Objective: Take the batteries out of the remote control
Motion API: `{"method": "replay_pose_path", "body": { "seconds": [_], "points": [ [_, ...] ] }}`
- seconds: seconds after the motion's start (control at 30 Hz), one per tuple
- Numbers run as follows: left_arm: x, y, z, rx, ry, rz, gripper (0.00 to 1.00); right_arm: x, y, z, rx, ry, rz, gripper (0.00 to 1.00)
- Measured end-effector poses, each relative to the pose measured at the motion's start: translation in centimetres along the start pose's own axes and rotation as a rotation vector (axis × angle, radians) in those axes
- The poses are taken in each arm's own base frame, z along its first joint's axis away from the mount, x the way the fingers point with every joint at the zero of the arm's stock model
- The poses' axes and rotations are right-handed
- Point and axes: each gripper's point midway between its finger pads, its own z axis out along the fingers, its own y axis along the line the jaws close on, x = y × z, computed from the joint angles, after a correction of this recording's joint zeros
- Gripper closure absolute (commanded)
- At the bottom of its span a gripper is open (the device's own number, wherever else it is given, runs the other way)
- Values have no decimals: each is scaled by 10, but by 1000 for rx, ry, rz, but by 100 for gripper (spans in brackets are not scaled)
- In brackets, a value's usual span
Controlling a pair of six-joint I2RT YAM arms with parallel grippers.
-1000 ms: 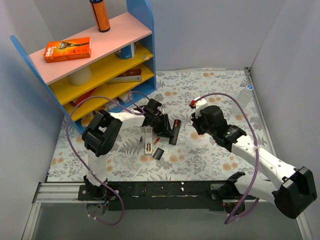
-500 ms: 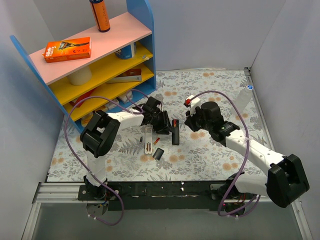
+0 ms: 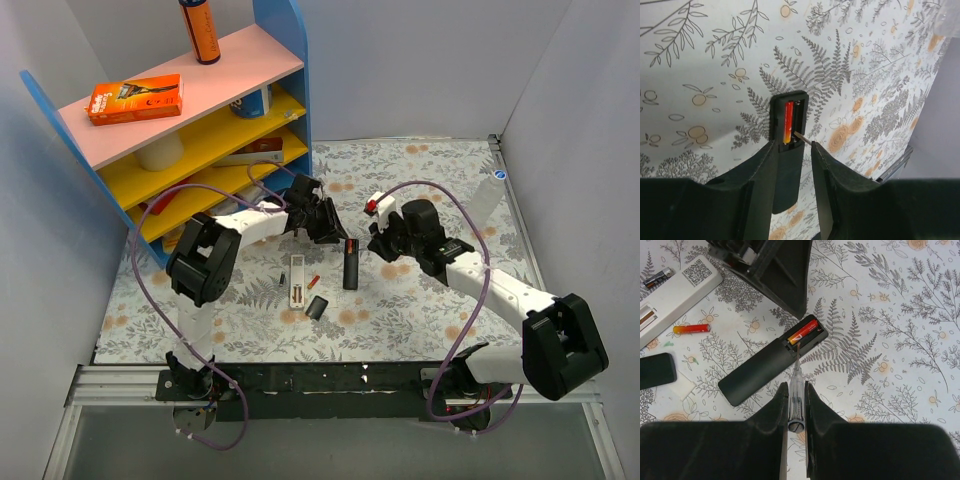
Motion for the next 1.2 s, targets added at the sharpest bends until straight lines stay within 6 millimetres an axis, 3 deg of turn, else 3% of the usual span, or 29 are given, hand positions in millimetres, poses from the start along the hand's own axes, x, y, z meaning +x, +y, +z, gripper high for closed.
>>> {"method": "replay_pose_path", "body": {
  "seconds": [0.27, 0.53, 1.0, 1.2],
  "points": [
    [8, 20, 28, -35, 54, -41, 72, -10, -2, 1, -20, -47, -34, 99],
    [7, 21, 29, -30, 60, -44, 76, -4, -5, 13, -38, -38, -41, 99],
    [11, 19, 31, -8, 86, -42, 80, -20, -10, 5, -17, -94, -61, 99],
    [12, 17, 33, 8, 100, -44, 82, -15, -15, 4, 0, -76, -73, 99]
  ]
}}
